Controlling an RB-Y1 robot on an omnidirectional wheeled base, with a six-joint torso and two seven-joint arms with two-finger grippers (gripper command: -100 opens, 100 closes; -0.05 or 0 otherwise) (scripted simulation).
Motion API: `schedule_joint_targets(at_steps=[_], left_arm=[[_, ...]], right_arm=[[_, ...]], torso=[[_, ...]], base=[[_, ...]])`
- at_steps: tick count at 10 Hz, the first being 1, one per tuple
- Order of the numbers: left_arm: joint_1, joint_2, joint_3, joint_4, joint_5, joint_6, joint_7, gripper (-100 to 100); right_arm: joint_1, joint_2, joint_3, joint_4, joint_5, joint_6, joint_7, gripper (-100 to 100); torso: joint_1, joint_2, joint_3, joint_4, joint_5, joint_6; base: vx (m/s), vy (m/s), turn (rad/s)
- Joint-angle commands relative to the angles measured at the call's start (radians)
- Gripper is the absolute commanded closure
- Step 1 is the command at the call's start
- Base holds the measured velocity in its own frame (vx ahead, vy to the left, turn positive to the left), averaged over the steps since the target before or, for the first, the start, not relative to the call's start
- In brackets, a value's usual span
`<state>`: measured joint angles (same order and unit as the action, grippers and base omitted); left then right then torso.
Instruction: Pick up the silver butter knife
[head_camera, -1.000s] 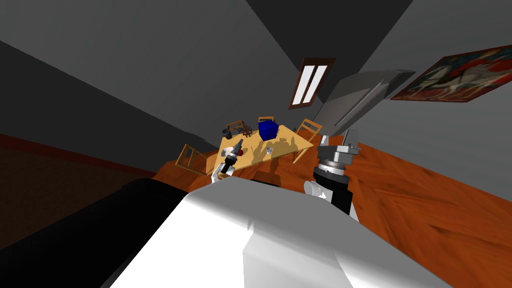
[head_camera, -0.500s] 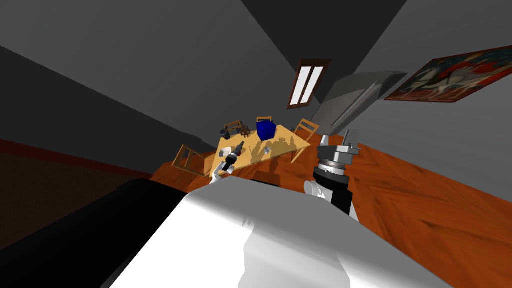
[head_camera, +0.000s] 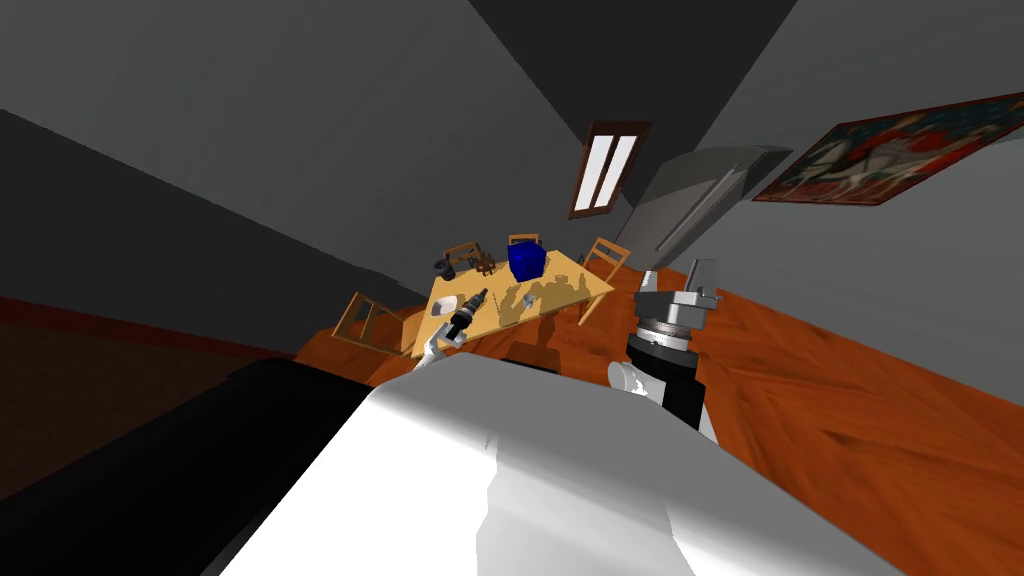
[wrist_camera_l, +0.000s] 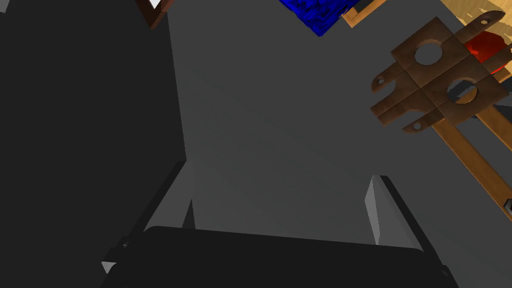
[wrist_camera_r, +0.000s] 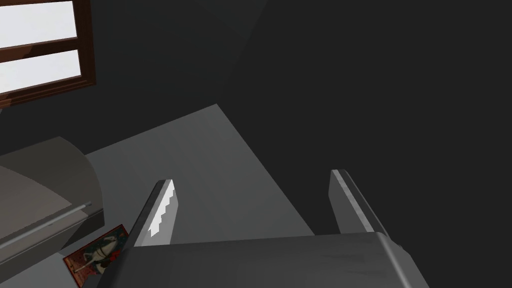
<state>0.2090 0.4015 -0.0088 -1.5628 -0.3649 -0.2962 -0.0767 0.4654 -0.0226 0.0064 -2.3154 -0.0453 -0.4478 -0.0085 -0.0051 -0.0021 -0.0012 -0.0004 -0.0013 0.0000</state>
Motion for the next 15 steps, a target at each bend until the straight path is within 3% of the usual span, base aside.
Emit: schedule_joint_targets(at_steps=[1,2,8,9,12,14,15], left_arm=[[-0.013,0.003,-0.003,0.050,-0.013,0.018,-0.010,-100],[-0.013,0.003,-0.003,0.053,-0.013,0.018,-0.010,-100],[-0.069,0.040,0.000,0.232,-0.060,0.074,-0.032,-100],[-0.069,0.040,0.000,0.232,-0.060,0.074,-0.032,-100],[-0.107,0.061,0.004,0.322,-0.087,0.114,-0.040,-100],[-0.107,0.061,0.004,0.357,-0.087,0.114,-0.040,-100],[-0.126,0.070,0.007,0.406,-0.100,0.134,-0.043,-100]], right_arm=[[0.000,0.000,0.000,0.000,0.000,0.000,0.000,0],[0.000,0.000,0.000,0.000,0.000,0.000,0.000,0],[0.000,0.000,0.000,0.000,0.000,0.000,0.000,0],[0.000,0.000,0.000,0.000,0.000,0.000,0.000,0],[0.000,0.000,0.000,0.000,0.000,0.000,0.000,0],[0.000,0.000,0.000,0.000,0.000,0.000,0.000,0],[0.000,0.000,0.000,0.000,0.000,0.000,0.000,0]], torso=[[0.000,0.000,0.000,0.000,0.000,0.000],[0.001,0.000,0.000,0.000,0.000,0.000],[0.002,-0.001,-0.001,0.000,0.000,0.000],[0.002,-0.001,0.000,0.000,0.000,0.000],[0.003,0.000,0.000,0.000,0.000,-0.001],[0.002,-0.001,0.000,0.000,0.000,0.000],[0.004,0.001,0.000,0.000,0.001,-0.001]], base=[[0.028,-0.063,-0.026],[0.015,-0.019,0.011],[0.033,-0.046,-0.057],[0.017,-0.023,0.000],[0.043,-0.044,-0.076],[0.031,-0.033,-0.027],[0.042,-0.037,-0.088]])
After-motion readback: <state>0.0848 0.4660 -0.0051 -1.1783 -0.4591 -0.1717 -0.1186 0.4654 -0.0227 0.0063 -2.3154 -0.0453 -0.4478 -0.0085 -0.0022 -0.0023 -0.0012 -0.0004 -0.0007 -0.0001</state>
